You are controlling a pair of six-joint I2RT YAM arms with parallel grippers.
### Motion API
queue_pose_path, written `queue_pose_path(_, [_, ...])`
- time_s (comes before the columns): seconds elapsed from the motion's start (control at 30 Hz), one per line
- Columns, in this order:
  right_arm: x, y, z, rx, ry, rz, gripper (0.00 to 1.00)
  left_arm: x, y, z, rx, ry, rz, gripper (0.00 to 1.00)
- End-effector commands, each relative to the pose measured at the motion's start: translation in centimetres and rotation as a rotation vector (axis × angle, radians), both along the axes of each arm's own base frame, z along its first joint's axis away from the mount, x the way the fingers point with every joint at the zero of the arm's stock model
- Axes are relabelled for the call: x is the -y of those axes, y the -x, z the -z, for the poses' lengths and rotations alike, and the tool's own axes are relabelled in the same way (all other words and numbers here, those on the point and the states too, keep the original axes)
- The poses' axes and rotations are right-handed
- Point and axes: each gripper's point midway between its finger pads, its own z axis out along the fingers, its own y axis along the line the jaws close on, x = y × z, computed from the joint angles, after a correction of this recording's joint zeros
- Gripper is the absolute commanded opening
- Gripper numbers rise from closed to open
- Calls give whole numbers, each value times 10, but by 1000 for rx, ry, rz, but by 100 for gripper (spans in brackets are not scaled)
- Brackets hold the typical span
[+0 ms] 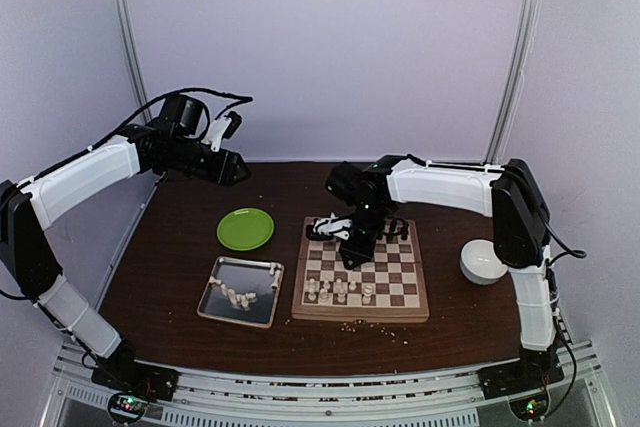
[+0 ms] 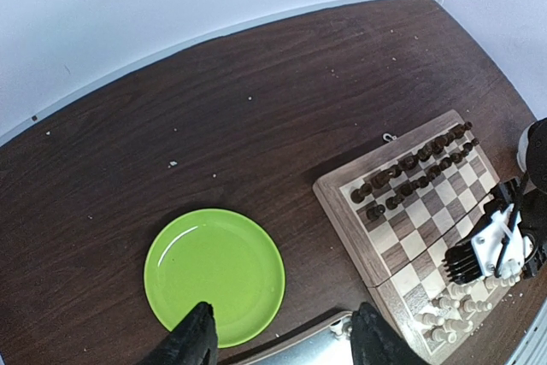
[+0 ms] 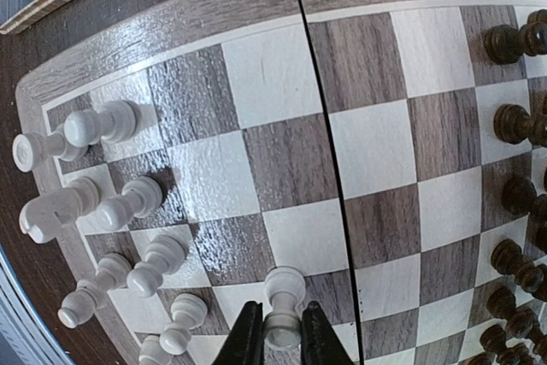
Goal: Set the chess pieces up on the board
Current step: Pick up the rook from the chessboard, then place the rook at the corner of the board.
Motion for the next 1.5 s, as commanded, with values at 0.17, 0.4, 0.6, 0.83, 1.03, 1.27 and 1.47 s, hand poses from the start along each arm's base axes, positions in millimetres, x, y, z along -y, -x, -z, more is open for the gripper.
queue_pose_path(0.17, [6,-8,-29,49,-42,31,10,3,-3,-5,15,25,7,55])
queue_pose_path(0.4, [33,-11,-37,56,-55,75,9,5,-3,-1,-1,28,17,55])
queue_pose_path(0.6, [67,-6,-49,96,-58,113,9,5,-3,-1,-9,28,17,55])
queue_pose_path(0.83, [115,14,-57,135,-50,151,9,3,-2,-7,5,27,11,55])
queue_pose_path(1.03, [134,42,-45,139,-64,114,9,0,-3,-3,1,13,-4,55])
queue_pose_path(1.27, [128,62,-36,95,-118,64,10,0,-4,1,-7,6,-7,55])
queue_pose_path(1.47, [124,75,-14,54,-68,8,10,0,-4,0,-7,-1,-6,55])
